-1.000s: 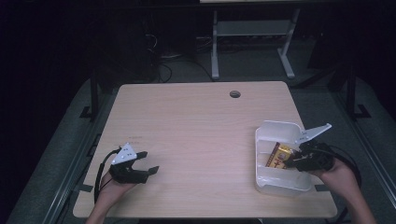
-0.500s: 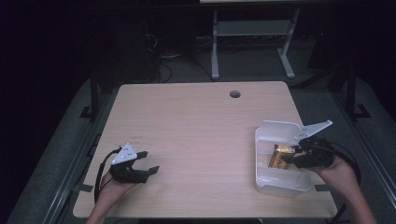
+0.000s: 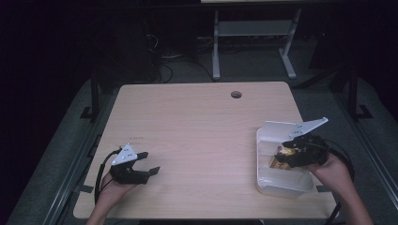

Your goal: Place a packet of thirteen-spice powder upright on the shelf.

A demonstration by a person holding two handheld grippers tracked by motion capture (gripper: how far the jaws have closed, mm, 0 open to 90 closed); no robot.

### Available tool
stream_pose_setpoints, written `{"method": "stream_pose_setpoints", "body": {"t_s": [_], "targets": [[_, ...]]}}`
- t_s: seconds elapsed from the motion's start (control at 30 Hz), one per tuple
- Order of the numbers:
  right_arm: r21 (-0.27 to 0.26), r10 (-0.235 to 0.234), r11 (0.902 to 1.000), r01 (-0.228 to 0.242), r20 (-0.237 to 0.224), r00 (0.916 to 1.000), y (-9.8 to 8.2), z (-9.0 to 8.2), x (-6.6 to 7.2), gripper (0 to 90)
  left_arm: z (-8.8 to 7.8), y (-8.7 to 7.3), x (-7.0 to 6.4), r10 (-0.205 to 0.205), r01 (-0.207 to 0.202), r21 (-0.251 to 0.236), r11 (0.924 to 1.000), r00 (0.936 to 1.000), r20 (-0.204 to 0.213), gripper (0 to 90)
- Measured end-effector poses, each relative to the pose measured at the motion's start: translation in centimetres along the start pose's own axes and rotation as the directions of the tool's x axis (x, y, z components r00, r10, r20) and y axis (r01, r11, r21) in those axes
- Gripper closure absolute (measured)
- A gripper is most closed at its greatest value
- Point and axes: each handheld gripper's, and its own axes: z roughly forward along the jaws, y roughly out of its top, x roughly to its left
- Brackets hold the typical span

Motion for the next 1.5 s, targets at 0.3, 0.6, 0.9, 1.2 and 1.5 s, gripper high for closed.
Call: {"method": "stream_pose_setpoints", "body": {"t_s": [0.3, 0.6, 0.9, 1.2, 1.5], "targets": [[-0.035, -0.022, 0.9992, 0.021, -0.011, 0.9997, 1.6, 0.1, 0.9, 37.2, -0.1, 0.0, 0.0, -0.004, 0.004, -0.005, 1.0000, 1.0000, -0.002, 24.5], [-0.056, -0.047, 0.9974, 0.045, -0.031, 0.9984, 3.2, 0.6, 2.2, 36.1, -0.2, 0.0, 0.1, -0.004, 0.004, -0.005, 1.0000, 1.0000, 0.000, 24.5], [-0.056, -0.077, 0.9956, 0.075, -0.038, 0.9963, 4.5, 0.9, 3.5, 35.5, -0.3, 0.0, 0.1, -0.002, 0.002, -0.005, 1.0000, 1.0000, 0.002, 24.5], [-0.063, -0.114, 0.9920, 0.110, -0.069, 0.9911, 5.9, 1.9, 5.2, 34.3, -0.4, 0.0, 0.2, 0.002, -0.002, -0.007, 1.0000, 1.0000, 0.000, 24.5], [-0.065, -0.120, 0.9914, 0.113, -0.109, 0.9868, 6.9, 3.4, 6.4, 33.2, -0.4, 0.0, 0.2, 0.002, -0.002, -0.007, 1.0000, 1.0000, 0.002, 24.5]]}}
